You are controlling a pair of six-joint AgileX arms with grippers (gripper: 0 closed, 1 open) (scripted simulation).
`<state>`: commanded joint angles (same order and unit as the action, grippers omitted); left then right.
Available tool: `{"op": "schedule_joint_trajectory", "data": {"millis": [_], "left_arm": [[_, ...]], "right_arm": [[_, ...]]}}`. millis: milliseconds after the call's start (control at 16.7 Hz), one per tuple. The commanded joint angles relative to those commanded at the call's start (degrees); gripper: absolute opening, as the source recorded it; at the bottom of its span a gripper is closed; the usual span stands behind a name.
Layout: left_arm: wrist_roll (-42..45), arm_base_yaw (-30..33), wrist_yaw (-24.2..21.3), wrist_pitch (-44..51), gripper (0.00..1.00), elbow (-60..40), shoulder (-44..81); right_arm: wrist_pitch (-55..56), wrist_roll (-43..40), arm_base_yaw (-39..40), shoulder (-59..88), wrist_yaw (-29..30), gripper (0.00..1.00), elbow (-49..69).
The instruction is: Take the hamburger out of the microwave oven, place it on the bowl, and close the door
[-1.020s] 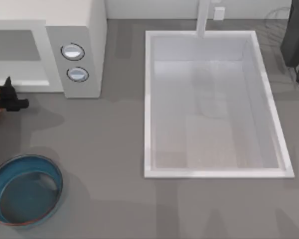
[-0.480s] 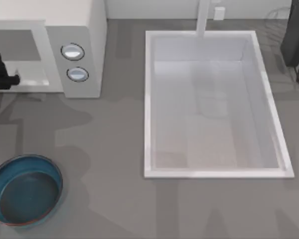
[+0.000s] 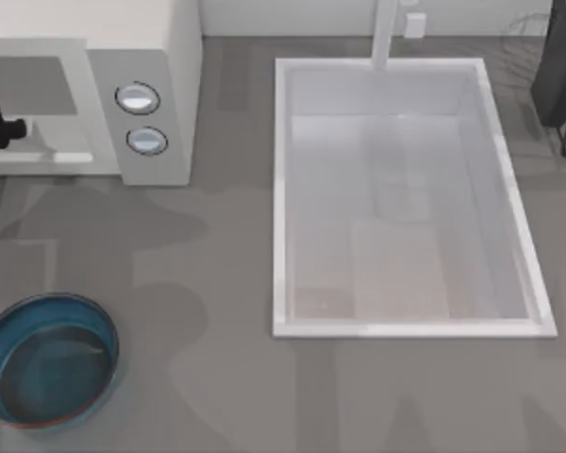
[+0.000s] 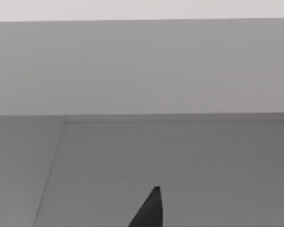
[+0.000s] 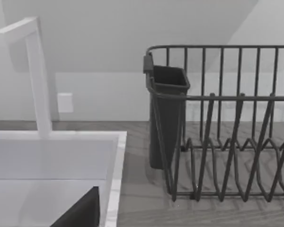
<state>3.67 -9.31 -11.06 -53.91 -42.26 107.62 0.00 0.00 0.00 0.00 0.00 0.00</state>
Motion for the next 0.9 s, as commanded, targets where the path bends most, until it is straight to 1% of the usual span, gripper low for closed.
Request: {"op": "schedule_joint_trajectory", "data": {"millis": [120, 240, 420, 540, 660, 900], "left_arm": [[0.1, 0.0, 0.0, -0.1, 0.00, 0.1, 0.2], [-1.6, 0.6, 0.6, 1.5, 0.00, -0.8, 0.2], [-8.5, 3.0, 3.0, 8.3, 0.00, -4.4, 0.2], [-16.3, 5.5, 5.4, 15.8, 0.00, -8.0, 0.3], [-26.1, 8.4, 8.4, 25.1, 0.00, -12.2, 0.5], [-50.6, 15.6, 15.6, 47.9, 0.00, -21.4, 1.7]], "right_arm": [[0.0, 0.0, 0.0, 0.0, 0.0, 1.00, 0.0], [0.0, 0.0, 0.0, 0.0, 0.0, 1.00, 0.0], [0.0, 0.0, 0.0, 0.0, 0.0, 1.00, 0.0], [0.0, 0.0, 0.0, 0.0, 0.0, 1.00, 0.0], [0.0, 0.0, 0.0, 0.0, 0.0, 1.00, 0.0], [0.0, 0.0, 0.0, 0.0, 0.0, 1.00, 0.0]]}}
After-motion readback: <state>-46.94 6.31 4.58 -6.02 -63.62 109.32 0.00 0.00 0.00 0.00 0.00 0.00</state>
